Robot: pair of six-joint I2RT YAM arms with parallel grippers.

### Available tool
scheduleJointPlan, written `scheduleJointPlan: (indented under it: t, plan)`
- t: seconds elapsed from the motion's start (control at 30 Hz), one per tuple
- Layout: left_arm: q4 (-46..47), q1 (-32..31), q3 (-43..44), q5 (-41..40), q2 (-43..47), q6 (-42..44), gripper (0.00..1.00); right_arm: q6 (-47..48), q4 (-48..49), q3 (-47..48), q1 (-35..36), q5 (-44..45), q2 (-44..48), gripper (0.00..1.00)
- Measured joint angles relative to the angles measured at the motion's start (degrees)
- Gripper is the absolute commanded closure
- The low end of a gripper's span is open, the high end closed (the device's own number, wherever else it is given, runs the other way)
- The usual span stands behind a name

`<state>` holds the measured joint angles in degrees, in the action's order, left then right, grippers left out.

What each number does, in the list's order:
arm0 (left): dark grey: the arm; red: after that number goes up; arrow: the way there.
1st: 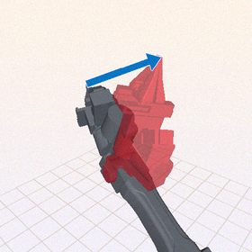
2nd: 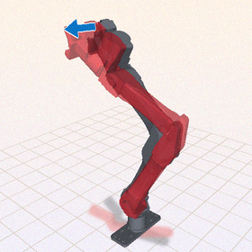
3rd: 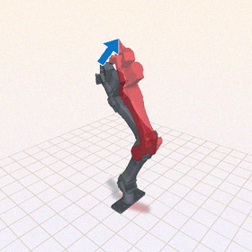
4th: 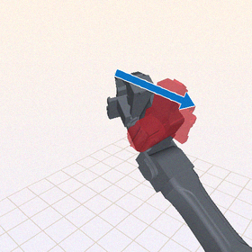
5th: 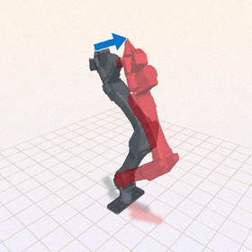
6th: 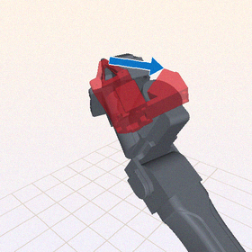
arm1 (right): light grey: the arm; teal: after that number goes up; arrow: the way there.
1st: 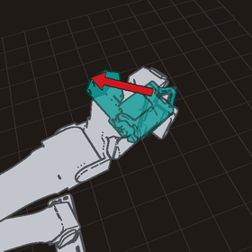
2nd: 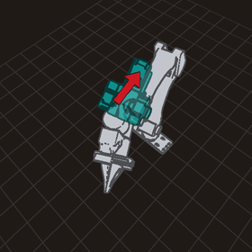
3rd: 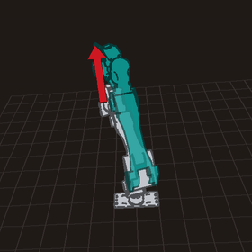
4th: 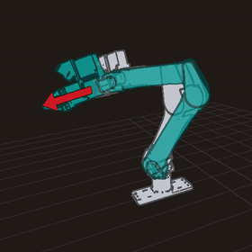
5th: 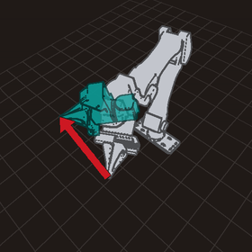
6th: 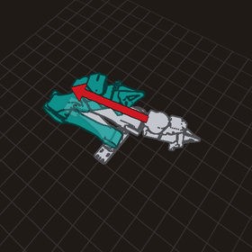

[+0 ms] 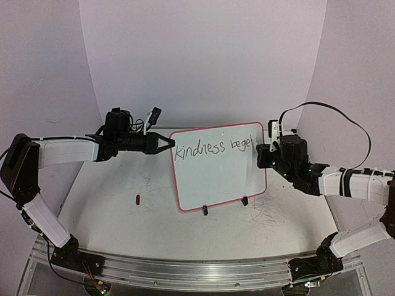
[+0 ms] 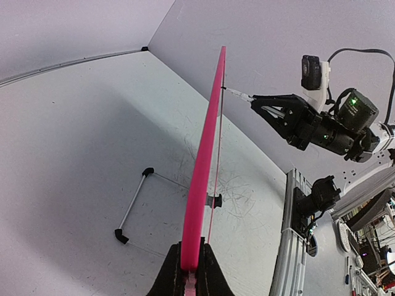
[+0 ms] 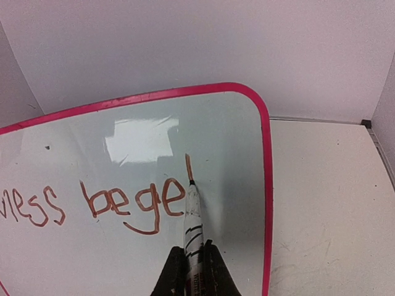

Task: Write a sentence on the whiteboard

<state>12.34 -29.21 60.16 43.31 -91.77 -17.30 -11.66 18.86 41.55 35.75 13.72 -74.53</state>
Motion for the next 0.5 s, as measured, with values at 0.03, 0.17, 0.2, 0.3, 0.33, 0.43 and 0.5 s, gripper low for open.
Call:
scheduleJointPlan:
  t: [0.03, 0.17, 0.2, 0.3, 0.33, 0.43, 0.5]
  plan:
    - [0.00, 0.00, 0.02, 0.00, 0.00, -0.01, 1.00, -0.14, -0.10, -0.22, 0.00, -0.09, 0.11, 1.00]
    - [0.00, -0.01, 0.02, 0.00, 0.00, -0.02, 1.00, -0.59, -0.33, -1.36, 0.00, -0.59, 0.67, 1.00]
    - [0.00, -0.02, 0.02, 0.00, 0.00, -0.02, 1.00, -0.69, -0.43, -1.66, 0.00, -0.69, 0.83, 1.00]
    - [0.00, -0.02, 0.02, -0.02, 0.00, -0.02, 1.00, -0.96, -0.57, -2.36, 0.00, -0.75, 1.15, 1.00]
    - [0.00, -0.04, 0.02, -0.02, 0.00, -0.02, 1.00, -1.08, -0.64, -2.50, 0.00, -0.70, 1.28, 1.00]
    - [0.00, -0.06, 0.02, -0.02, 0.00, 0.00, 1.00, -1.23, -1.23, -2.61, 0.00, -0.29, 1.77, 1.00]
    - [0.00, -0.07, 0.02, -0.02, 0.00, 0.02, 1.00, -1.27, -1.77, -2.61, -0.03, 0.22, 2.27, 1.00]
